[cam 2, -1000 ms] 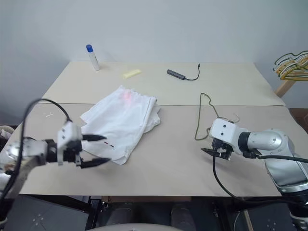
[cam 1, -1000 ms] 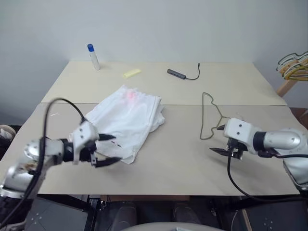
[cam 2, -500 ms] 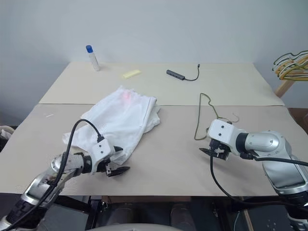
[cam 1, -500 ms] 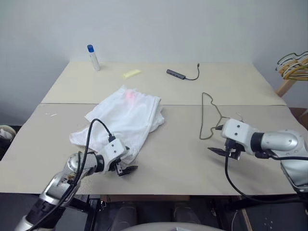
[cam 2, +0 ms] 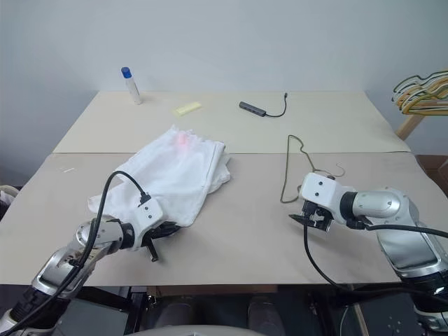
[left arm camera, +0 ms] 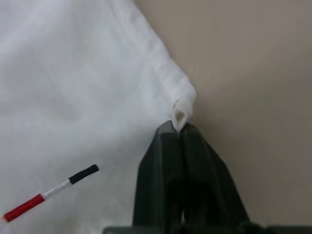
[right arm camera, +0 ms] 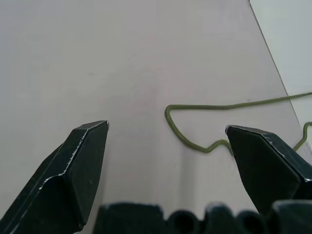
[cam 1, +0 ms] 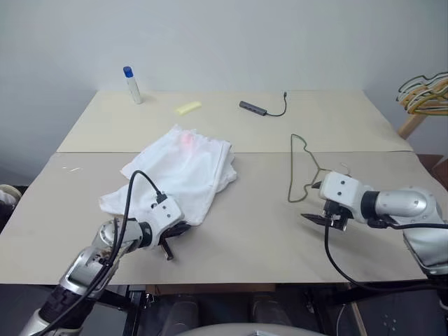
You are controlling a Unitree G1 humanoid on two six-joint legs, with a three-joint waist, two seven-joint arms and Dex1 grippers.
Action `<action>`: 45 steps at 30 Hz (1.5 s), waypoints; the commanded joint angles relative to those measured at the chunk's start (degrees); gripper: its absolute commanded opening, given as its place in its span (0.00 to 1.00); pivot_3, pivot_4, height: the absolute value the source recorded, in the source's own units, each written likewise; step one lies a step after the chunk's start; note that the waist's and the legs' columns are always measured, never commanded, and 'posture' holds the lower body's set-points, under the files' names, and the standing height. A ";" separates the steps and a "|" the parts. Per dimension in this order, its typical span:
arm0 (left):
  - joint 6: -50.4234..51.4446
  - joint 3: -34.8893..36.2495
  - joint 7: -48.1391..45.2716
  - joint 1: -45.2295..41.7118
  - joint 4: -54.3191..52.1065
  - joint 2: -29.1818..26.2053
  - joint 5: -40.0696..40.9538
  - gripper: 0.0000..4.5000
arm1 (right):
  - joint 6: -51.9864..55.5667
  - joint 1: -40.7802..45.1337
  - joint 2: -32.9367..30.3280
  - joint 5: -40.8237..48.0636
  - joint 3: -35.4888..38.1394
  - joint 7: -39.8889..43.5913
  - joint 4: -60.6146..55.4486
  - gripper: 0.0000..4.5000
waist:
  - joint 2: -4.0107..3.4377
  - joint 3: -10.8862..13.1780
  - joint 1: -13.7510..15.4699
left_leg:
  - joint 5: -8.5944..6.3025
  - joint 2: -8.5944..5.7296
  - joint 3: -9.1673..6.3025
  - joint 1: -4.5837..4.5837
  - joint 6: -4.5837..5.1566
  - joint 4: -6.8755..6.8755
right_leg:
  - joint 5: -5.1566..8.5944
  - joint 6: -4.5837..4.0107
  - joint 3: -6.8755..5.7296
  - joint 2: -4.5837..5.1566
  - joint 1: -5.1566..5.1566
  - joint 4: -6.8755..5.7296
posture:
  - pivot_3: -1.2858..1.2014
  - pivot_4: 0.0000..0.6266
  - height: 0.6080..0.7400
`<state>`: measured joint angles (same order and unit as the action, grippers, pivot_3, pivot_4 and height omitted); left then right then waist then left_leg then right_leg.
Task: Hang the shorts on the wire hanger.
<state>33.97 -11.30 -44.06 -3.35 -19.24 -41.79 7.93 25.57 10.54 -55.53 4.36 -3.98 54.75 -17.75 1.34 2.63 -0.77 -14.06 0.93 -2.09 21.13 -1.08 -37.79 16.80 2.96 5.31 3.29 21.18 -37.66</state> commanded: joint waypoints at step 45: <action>-0.05 42.27 -36.79 21.71 -17.51 -18.31 37.34 0.01 | -57.53 43.26 32.05 -32.63 -26.09 -17.88 47.31 1.00 | 0.09 0.15 -0.13 | 0.00 0.05 0.02 -0.06 -0.01 0.06 | 0.08 -0.28 -0.01 0.00 0.20 -0.36 | 0.56 0.00 1.00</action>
<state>34.97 30.50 -80.49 18.79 -35.53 -59.33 44.88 -30.69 51.25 -24.16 -28.02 -30.88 38.51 28.99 1.42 2.78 -0.89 -14.06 0.98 -2.08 21.06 -1.09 -37.73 16.88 2.67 5.30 3.29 21.38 -38.02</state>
